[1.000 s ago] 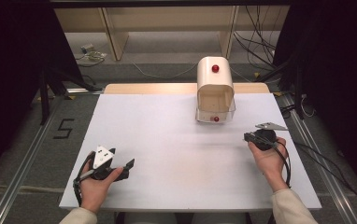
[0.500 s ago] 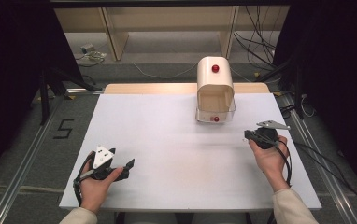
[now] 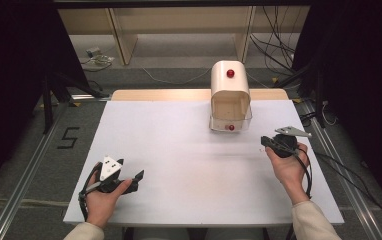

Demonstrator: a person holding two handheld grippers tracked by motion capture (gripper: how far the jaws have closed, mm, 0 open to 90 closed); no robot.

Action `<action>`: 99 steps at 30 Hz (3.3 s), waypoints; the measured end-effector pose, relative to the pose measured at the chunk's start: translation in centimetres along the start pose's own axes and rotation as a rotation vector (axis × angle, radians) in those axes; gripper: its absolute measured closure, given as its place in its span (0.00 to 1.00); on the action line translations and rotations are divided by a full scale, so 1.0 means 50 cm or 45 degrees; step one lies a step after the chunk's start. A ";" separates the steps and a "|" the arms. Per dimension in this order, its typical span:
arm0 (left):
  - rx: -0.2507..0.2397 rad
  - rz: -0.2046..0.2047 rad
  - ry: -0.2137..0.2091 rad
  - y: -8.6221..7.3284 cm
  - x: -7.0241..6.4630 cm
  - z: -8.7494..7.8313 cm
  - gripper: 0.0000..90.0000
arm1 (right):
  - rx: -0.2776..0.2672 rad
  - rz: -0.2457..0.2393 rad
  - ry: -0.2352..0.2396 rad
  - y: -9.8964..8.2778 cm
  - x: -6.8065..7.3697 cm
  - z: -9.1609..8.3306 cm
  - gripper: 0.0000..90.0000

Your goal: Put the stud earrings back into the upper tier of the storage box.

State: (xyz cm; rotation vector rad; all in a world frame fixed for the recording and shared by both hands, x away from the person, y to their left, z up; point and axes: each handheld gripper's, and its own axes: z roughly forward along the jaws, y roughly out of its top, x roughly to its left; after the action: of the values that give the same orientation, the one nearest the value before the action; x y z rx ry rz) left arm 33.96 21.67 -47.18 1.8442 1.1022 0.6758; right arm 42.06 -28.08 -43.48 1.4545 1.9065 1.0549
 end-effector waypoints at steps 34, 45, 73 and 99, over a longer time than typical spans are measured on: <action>0.002 -0.002 -0.001 0.000 0.001 0.000 0.18 | -0.080 -0.009 0.021 0.044 0.014 -0.011 0.97; 0.001 -0.002 -0.001 0.000 0.000 0.000 0.18 | -0.101 -0.005 0.020 0.054 0.014 -0.015 0.97; 0.000 -0.001 0.000 0.000 0.001 -0.001 0.18 | -0.146 0.001 0.024 0.075 0.015 -0.024 0.97; 0.000 -0.003 -0.002 0.000 0.001 -0.001 0.18 | -0.175 0.012 0.027 0.092 0.017 -0.028 0.97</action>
State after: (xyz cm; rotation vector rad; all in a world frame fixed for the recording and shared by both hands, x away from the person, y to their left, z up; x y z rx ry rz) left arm 33.94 21.73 -47.18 1.8430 1.1031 0.6735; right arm 43.24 -27.08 -38.86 1.3810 1.8052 1.1859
